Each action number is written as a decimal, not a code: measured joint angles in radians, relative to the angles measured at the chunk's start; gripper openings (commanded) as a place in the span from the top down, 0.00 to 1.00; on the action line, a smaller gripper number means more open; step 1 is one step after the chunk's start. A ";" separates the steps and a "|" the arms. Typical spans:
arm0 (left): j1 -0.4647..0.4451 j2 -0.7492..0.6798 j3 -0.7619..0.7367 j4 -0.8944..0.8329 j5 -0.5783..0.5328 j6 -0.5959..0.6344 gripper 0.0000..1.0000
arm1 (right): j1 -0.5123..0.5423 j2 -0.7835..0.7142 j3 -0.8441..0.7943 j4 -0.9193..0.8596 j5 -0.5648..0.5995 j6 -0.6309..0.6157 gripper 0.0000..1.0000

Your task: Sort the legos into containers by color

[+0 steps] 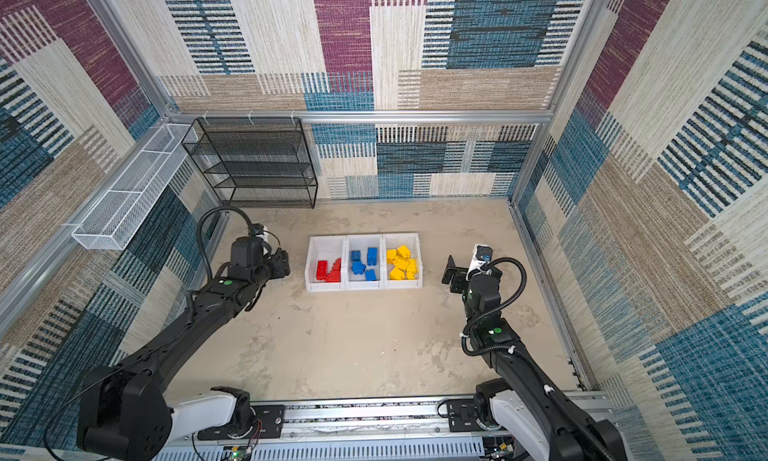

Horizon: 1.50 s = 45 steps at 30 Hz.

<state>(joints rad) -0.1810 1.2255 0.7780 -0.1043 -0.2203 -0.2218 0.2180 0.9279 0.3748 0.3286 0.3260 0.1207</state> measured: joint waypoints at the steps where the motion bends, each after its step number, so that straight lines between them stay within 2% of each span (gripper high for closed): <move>1: 0.022 -0.011 -0.059 0.051 -0.013 0.025 0.17 | -0.014 0.038 -0.002 0.032 0.000 -0.015 0.00; 6: 0.068 0.051 -0.247 0.284 -0.036 0.126 0.14 | -0.080 0.209 -0.093 0.290 -0.031 -0.100 0.00; 10: 0.095 0.153 -0.292 0.446 -0.032 0.176 0.10 | -0.153 0.375 -0.149 0.499 -0.084 -0.107 0.00; 12: 0.105 0.182 -0.294 0.531 -0.013 0.205 0.02 | -0.169 0.425 -0.156 0.566 -0.104 -0.106 0.00; 15: 0.140 0.258 -0.323 0.702 0.050 0.222 0.01 | -0.198 0.521 -0.165 0.736 -0.159 -0.107 0.00; 17: 0.174 0.302 -0.346 0.751 0.080 0.224 0.01 | -0.217 0.592 -0.184 0.826 -0.172 -0.106 0.01; 23: 0.203 0.319 -0.322 0.809 0.196 0.223 0.01 | -0.220 0.611 -0.184 0.918 -0.221 -0.106 0.00; 45: 0.209 0.318 -0.325 0.825 0.227 0.223 0.01 | -0.220 0.608 -0.183 0.949 -0.237 -0.106 0.00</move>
<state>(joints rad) 0.0284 1.5433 0.4526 0.7204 0.0063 0.0013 -0.0021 1.5364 0.1913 1.2774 0.0891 0.0143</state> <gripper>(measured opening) 0.986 0.996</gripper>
